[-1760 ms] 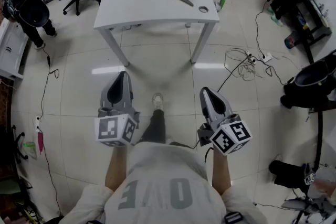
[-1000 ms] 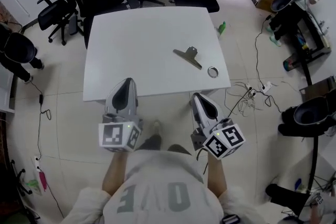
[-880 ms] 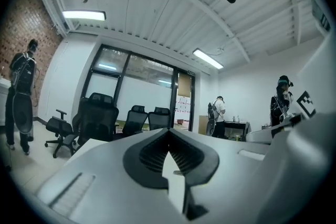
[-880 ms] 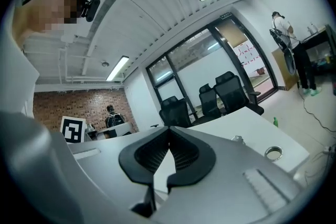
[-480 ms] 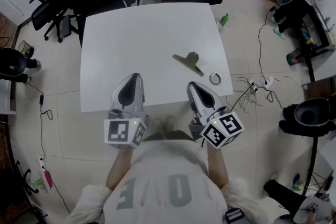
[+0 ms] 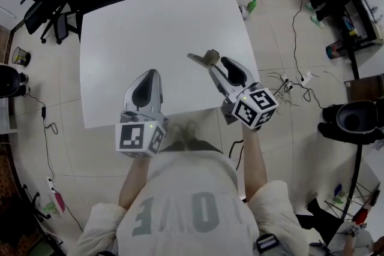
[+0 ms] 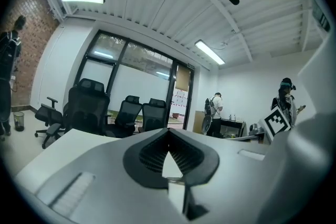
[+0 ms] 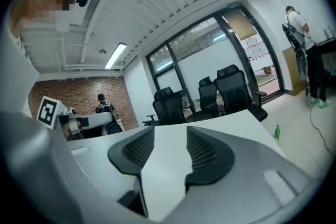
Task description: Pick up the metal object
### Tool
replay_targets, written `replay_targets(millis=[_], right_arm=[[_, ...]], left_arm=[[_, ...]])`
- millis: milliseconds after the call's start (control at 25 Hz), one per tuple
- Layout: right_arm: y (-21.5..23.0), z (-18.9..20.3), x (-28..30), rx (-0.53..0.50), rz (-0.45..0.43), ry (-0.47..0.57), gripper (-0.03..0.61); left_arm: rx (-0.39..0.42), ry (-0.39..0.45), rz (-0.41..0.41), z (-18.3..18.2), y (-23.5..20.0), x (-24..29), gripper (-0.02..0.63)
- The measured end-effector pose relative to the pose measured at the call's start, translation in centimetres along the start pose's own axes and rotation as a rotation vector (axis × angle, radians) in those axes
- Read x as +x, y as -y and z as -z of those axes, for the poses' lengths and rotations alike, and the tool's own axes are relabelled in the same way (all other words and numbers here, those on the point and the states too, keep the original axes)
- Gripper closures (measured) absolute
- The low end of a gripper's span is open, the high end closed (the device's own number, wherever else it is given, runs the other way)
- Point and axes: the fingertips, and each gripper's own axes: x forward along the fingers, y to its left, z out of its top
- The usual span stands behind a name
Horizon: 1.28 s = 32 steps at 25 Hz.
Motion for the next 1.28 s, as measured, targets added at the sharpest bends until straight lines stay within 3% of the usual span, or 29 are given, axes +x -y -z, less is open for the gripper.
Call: replay_targets(millis=[240, 480, 680, 1160, 1280], right_arm=[[6.4, 3.8, 3.1, 0.001, 0.065, -0.134, 0.314], [11.3, 8.2, 5.9, 0.046, 0.117, -0.260, 0.300], [13.1, 11.4, 7.2, 0.085, 0.101, -0.376, 0.282], [14.0, 13.7, 8.5, 0.129, 0.072, -0.433, 0.325], [14.3, 13.7, 8.5, 0.120, 0.082, -0.441, 0.369]], left_arm=[[0.010, -0.045, 0.025, 1.9, 1.1, 2.5, 0.615], [0.011, -0.097, 0.022, 4.0, 0.9, 4.1, 0.615], [0.000, -0.139, 0.009, 5.1, 0.5, 4.8, 0.615], [0.005, -0.174, -0.006, 6.0, -0.2, 6.5, 0.615], [0.014, -0.177, -0.012, 6.1, -0.4, 6.7, 0.615]])
